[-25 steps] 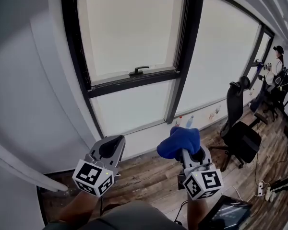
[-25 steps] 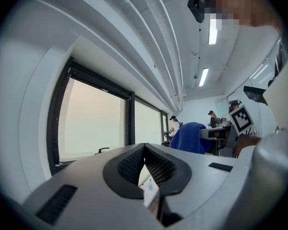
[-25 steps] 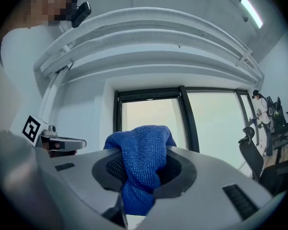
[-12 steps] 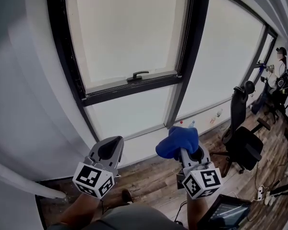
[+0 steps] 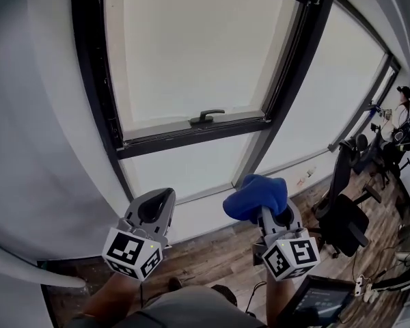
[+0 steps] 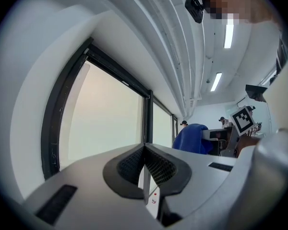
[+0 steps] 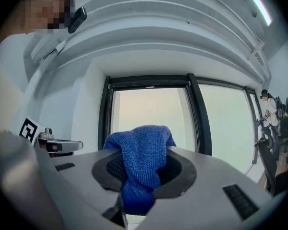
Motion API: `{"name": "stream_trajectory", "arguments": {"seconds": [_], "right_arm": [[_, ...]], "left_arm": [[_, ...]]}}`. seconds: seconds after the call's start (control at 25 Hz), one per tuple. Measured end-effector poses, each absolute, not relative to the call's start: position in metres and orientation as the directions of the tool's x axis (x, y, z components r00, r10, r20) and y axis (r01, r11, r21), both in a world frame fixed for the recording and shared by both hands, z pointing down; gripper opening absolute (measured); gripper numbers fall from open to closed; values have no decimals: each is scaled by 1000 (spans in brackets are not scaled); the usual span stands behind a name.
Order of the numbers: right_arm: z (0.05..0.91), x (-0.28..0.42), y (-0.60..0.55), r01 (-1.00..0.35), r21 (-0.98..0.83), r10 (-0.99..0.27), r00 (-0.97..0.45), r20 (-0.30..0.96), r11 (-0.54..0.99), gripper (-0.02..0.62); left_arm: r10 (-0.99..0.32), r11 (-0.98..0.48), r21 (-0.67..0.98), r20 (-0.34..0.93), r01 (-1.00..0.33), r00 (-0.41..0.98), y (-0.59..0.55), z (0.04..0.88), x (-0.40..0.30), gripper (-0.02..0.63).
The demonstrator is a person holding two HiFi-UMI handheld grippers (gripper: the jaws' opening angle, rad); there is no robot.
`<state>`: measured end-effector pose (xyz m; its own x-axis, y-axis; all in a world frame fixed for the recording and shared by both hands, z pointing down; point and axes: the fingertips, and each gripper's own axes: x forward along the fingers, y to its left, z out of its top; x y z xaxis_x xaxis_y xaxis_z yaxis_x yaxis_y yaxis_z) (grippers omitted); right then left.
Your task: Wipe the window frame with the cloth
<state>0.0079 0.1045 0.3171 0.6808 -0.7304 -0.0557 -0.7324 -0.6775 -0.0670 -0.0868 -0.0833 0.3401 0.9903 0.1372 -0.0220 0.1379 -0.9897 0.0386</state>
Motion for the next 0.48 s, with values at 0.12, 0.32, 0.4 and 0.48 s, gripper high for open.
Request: {"name": "stream_trajectory", "arguments": {"seconds": [0.12, 0.32, 0.4, 0.48], "right_arm": [[320, 26, 85, -729, -72, -728, 684, -46, -680, 120], [322, 50, 59, -750, -70, -750, 660, -41, -657, 120], [323, 63, 52, -761, -73, -761, 648, -40, -645, 120], [325, 76, 44, -772, -85, -772, 634, -40, -630, 120]], "left_arm": [[133, -990, 51, -14, 133, 991, -104, 344, -75, 8], [105, -992, 65, -3, 105, 994, -123, 352, -57, 8], [91, -994, 64, 3, 91, 996, -127, 354, -47, 8], [71, -996, 57, 8, 71, 997, -132, 354, -38, 8]]}}
